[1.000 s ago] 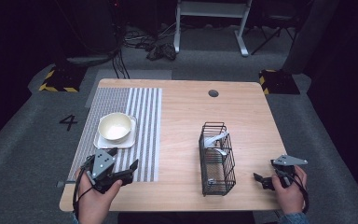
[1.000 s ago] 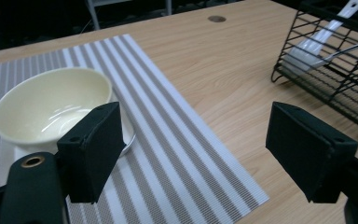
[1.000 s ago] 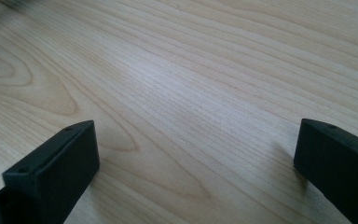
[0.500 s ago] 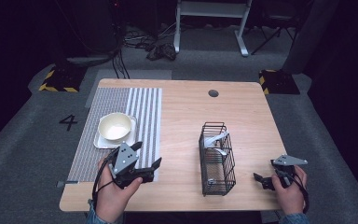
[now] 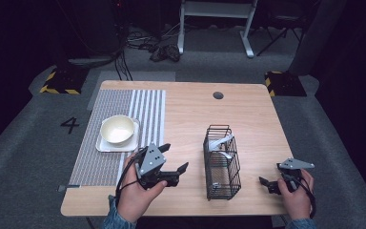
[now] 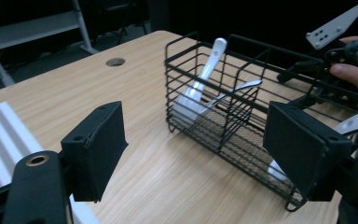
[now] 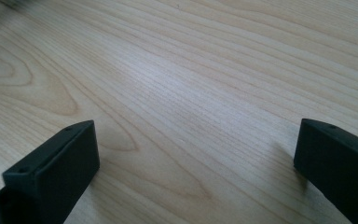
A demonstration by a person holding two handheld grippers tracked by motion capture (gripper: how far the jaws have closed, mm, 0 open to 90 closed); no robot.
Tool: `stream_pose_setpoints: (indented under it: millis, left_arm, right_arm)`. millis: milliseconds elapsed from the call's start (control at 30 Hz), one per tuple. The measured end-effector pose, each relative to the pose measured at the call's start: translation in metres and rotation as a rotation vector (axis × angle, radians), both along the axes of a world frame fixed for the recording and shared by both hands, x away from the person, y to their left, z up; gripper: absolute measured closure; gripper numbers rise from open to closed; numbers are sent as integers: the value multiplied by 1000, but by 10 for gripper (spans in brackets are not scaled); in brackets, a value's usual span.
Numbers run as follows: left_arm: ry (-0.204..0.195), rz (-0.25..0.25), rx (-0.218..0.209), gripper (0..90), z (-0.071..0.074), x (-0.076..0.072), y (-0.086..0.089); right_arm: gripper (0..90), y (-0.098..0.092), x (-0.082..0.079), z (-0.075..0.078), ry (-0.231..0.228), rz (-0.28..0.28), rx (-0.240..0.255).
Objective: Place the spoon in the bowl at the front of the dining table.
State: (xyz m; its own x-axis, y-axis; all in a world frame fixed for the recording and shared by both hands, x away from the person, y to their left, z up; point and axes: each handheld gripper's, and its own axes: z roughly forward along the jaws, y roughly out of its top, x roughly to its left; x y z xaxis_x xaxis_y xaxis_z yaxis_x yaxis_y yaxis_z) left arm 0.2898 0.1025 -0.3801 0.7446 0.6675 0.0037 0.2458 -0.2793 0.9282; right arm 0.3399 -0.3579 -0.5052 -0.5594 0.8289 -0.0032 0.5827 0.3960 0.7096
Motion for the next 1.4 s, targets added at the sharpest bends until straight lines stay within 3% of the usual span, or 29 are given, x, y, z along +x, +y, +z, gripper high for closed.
stream_pose_setpoints:
  millis: [200, 267, 667, 967, 1100, 1300, 1400]
  left_arm:
    - [-17, -66, -8, 208, 3, -8, -18]
    - [-23, -87, -15, 264, 5, -12, -23]
    - [-15, -236, -35, 378, 8, -29, -52]
    - [-8, -290, -34, 457, 3, -31, -62]
    - [-1, -307, -13, 573, -2, -29, -65]
    - [11, -343, -10, 614, -6, -29, -68]
    - [11, -347, -9, 681, -8, -28, -68]
  right_arm:
    - [0, 0, 0, 0, 0, 0, 0]
    - [0, 0, 0, 0, 0, 0, 0]
    - [1, 0, 0, 0, 0, 0, 0]
    - [0, 0, 0, 0, 0, -2, 2]
    - [0, 0, 0, 0, 0, 0, 0]
    - [0, 0, 0, 0, 0, 0, 0]
    - [0, 0, 0, 0, -1, -1, 1]
